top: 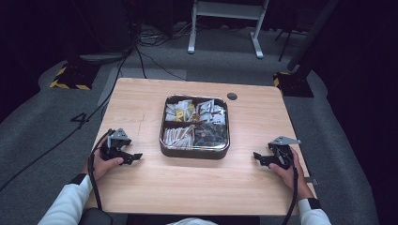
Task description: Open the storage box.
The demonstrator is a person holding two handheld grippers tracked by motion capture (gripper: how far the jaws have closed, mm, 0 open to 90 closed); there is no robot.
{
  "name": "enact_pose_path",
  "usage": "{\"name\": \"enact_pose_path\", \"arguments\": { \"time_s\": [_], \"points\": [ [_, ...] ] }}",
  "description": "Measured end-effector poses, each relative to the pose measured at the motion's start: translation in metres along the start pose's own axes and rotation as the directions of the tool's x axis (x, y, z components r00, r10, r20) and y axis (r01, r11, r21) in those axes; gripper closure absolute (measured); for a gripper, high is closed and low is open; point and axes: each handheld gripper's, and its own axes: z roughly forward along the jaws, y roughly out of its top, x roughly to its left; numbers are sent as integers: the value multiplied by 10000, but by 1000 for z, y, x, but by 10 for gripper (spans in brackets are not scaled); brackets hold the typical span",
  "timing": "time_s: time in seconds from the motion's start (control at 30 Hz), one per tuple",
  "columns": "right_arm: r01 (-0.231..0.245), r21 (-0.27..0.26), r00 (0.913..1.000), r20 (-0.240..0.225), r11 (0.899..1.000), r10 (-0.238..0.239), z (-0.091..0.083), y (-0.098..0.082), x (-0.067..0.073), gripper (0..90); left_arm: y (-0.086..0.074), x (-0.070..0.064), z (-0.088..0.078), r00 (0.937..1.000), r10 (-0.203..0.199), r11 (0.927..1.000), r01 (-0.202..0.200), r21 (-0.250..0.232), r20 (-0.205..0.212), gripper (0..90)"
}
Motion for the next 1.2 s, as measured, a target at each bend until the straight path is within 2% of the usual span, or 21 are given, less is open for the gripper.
{"name": "enact_pose_path", "arguments": {
  "time_s": [0.1, 0.17, 0.2, 0.23, 0.27, 0.33, 0.4, 0.63, 0.77, 0.87, 1.07, 1.1, 1.2],
  "points": [
    [-13, 9, 10000, -15, 10000, 14, 1, 1, -1, 145, -1, -2, 2, 9997, -23, 9999, 19, -142, -235, 160],
    [-17, 247, 10000, -20, 9997, 18, 0, 3, -1, 155, -1, -4, 3, 9990, 99, 9999, -103, -93, -431, 160],
    [-10, 425, 10000, -31, 9991, 11, 0, 5, -1, 181, -2, -7, 4, 9974, 264, 9995, -274, -145, -666, 160],
    [9, 545, 10000, 39, 9985, -11, -1, 7, -1, 225, -5, -8, 5, 9972, 152, 9990, -183, -419, -731, 153],
    [2, 482, 10000, 62, 9988, -5, -2, 9, -2, 239, -5, -9, 5, 9968, 128, 9990, -160, -408, -790, 152],
    [-5, 186, 9997, -253, 9998, 10, -4, 14, -4, 195, -6, -10, 3, 9966, 121, 9991, -153, -393, -812, 153],
    [108, -16, 9989, -463, 9999, -109, -5, 19, -4, 194, -8, -11, 2, 9963, 56, 9991, -91, -409, -855, 153],
    [731, -765, 9933, -844, 9944, -795, -8, 48, 5, 202, -15, -18, -3, 9943, -238, 9988, 192, -456, -1038, 153],
    [943, -1269, 9896, -967, 9874, -1069, -13, 65, 8, 209, -20, -22, -7, 9935, -242, 9988, 192, -461, -1112, 154],
    [1248, -1663, 9860, -889, 9781, -1410, -15, 78, 14, 229, -23, -25, -9, 9925, -325, 9985, 271, -472, -1180, 153],
    [1627, -1783, 9770, -1080, 9704, -1837, -7, 98, 24, 241, -27, -28, -13, 9895, -509, 9978, 446, -492, -1350, 153],
    [1873, -1793, 9713, -1128, 9658, -2093, -2, 105, 31, 242, -28, -29, -13, 9889, -576, 9975, 513, -490, -1373, 152],
    [2076, -1883, 9642, -1259, 9599, -2333, 4, 112, 38, 262, -30, -30, -14, 9881, -608, 9971, 537, -534, -1415, 151]
  ]
}}
